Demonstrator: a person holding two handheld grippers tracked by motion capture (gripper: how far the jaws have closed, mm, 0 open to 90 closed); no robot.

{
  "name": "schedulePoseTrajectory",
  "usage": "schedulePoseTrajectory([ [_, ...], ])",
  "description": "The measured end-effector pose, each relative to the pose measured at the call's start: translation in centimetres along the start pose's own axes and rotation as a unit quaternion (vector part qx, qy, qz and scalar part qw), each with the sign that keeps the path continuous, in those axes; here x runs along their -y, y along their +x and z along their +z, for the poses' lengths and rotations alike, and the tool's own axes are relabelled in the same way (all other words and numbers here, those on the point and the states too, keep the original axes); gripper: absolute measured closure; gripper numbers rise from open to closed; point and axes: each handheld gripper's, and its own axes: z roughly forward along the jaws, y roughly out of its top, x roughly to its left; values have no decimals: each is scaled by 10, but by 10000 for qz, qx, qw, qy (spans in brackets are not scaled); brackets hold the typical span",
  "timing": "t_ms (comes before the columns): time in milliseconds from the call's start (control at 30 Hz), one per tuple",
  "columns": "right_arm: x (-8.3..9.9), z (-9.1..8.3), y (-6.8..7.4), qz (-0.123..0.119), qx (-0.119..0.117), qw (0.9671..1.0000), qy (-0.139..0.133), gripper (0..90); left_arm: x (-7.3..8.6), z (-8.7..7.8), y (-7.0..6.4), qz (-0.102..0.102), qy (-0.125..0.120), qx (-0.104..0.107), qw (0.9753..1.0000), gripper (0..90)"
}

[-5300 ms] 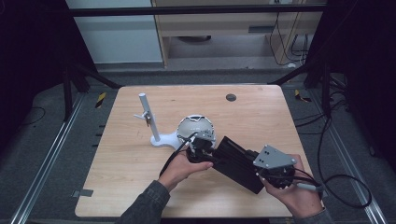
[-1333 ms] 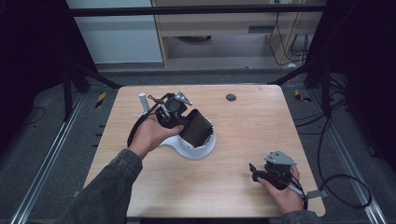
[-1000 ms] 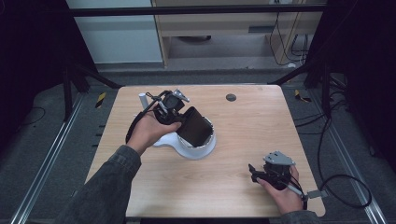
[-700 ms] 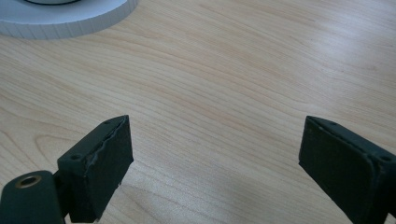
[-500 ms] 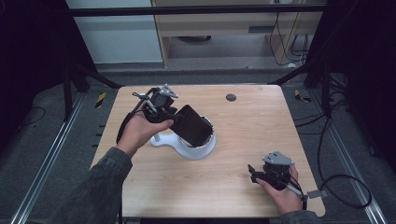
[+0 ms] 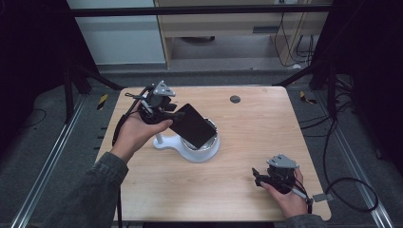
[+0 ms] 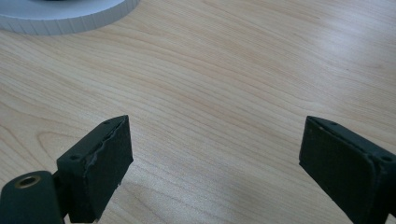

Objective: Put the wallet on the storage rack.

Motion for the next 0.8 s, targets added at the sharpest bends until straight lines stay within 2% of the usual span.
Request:
schedulePoseTrajectory([
  [100, 0, 0, 0, -4, 10, 10000, 9, 94, -1, -11, -3, 33, -191, -54, 9998, 571],
  [433, 1, 0, 0, -26, 15, 10000, 18, 94, 4, -32, -17, 256, -425, -92, 9987, 535],
  [533, 1, 1, 0, -27, 32, 10000, 20, 94, 9, -35, -23, 217, -562, -46, 9982, 512],
  [800, 1, 1, 0, -18, 48, 10000, 37, 94, 32, -34, -43, 302, -583, 145, 9977, 452],
])
